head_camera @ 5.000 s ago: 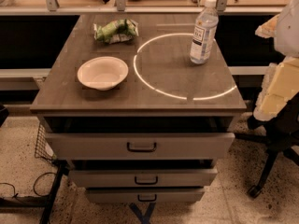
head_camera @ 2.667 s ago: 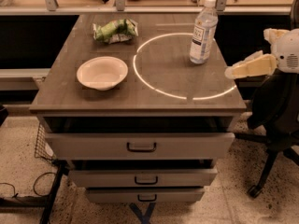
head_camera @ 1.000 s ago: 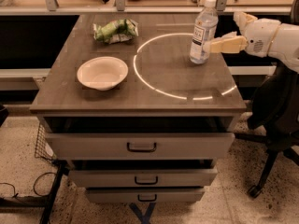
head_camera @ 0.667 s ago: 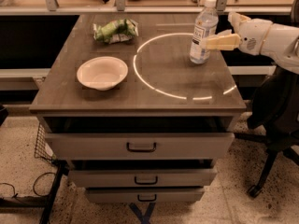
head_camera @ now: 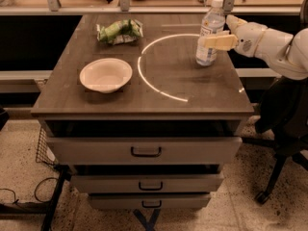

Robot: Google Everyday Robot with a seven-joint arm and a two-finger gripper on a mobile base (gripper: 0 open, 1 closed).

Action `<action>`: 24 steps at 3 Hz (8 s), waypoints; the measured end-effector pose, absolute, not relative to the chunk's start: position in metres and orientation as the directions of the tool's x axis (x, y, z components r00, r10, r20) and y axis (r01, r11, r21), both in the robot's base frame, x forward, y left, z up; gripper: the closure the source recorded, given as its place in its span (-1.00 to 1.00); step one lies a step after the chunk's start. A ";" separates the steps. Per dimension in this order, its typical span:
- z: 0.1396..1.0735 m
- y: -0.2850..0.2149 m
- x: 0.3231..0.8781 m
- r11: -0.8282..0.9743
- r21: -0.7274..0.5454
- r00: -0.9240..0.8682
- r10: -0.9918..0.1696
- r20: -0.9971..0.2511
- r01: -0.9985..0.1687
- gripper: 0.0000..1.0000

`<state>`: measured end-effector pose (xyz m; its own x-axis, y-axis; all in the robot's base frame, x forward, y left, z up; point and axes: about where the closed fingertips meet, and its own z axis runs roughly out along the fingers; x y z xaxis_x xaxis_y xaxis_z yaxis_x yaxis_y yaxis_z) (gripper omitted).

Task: Place blue plastic bottle into paper bowl

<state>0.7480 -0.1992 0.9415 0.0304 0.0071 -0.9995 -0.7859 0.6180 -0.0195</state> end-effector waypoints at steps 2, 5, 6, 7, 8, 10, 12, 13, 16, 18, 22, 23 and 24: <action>0.942 -0.186 0.753 0.608 -0.044 0.059 0.006 -0.998 -0.793 -0.05; 0.946 -0.177 0.755 0.599 -0.040 0.058 0.011 -0.998 -0.800 1.00; 0.963 -0.178 0.759 0.605 -0.028 0.053 0.024 -0.998 -0.795 1.00; 1.005 -0.185 0.758 0.637 0.009 0.048 0.072 -0.996 -0.771 1.00; 1.044 -0.167 0.754 0.649 0.021 0.034 0.072 -0.997 -0.760 1.00; 1.083 -0.095 0.721 0.622 0.013 0.030 0.060 -0.998 -0.783 1.00; 1.081 -0.018 0.675 0.551 -0.004 0.064 0.089 -0.994 -0.835 1.00; 1.073 0.017 0.660 0.513 -0.008 0.075 0.110 -0.991 -0.858 1.00; 1.008 0.104 0.630 0.445 0.026 0.003 0.064 -0.998 -0.895 1.00; 1.005 0.110 0.628 0.432 0.040 -0.009 0.075 -0.997 -0.901 1.00; 0.966 0.124 0.643 0.413 0.041 -0.018 0.059 -0.998 -0.910 1.00; 0.956 0.127 0.643 0.414 0.053 -0.028 0.067 -0.997 -0.909 1.00; 0.947 0.130 0.645 0.418 0.055 -0.034 0.056 -0.998 -0.907 1.00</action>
Offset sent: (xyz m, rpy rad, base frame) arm 0.0040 0.0088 0.0003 -0.0021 -0.0270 0.0075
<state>0.6446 0.1297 0.9468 -0.0343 0.0562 -0.9978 -0.9068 0.4180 0.0547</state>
